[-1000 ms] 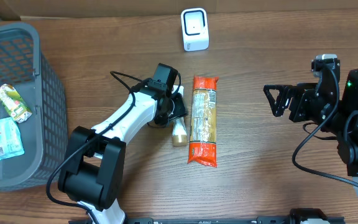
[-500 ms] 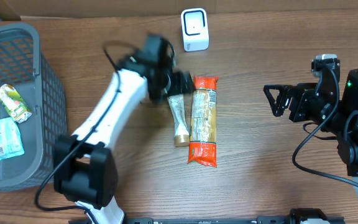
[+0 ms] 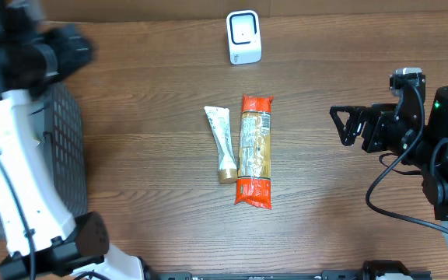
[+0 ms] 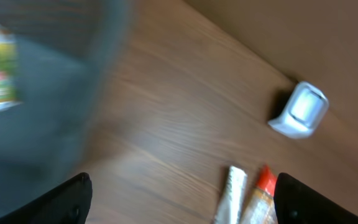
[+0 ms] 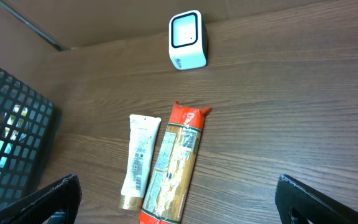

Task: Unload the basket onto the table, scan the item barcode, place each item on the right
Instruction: 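Reach the left gripper back into the basket toward the green tea drink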

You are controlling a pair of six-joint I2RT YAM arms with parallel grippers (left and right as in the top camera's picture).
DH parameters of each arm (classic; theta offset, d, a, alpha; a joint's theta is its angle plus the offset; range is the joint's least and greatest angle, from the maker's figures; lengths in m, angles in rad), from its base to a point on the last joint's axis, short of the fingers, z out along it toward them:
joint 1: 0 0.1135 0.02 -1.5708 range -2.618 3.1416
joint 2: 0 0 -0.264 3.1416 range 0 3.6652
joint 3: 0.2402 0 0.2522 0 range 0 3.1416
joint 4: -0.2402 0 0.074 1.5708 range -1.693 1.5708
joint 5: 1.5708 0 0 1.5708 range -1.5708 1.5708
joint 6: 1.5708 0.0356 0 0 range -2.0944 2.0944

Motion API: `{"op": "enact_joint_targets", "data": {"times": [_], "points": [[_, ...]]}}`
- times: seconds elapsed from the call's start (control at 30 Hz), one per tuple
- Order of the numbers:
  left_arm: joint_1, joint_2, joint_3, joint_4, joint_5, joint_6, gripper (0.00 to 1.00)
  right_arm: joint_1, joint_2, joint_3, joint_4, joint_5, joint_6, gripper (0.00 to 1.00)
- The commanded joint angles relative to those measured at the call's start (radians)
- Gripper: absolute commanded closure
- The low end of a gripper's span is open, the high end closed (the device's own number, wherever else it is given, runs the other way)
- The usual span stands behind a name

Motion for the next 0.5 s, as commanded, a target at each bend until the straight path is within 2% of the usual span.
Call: {"op": "enact_joint_targets", "data": {"times": [0.0,0.17,0.27,0.47], "points": [[0.148,-0.015,0.012,-0.018,-0.016,0.033,0.15,-0.005,-0.003,0.031,0.003,-0.001,0.003,0.0],[0.276,-0.008,-0.04,0.032,-0.024,0.125,0.14,-0.006,-0.003,0.031,0.003,-0.001,0.003,0.0],[0.306,-0.006,-0.106,0.101,-0.088,0.13,0.14,-0.006,-0.003,0.031,0.003,-0.001,0.003,0.0],[0.316,-0.006,-0.33,0.379,-0.252,0.151,0.11,-0.006,-0.003,0.031,0.003,-0.001,0.003,0.0]]}}
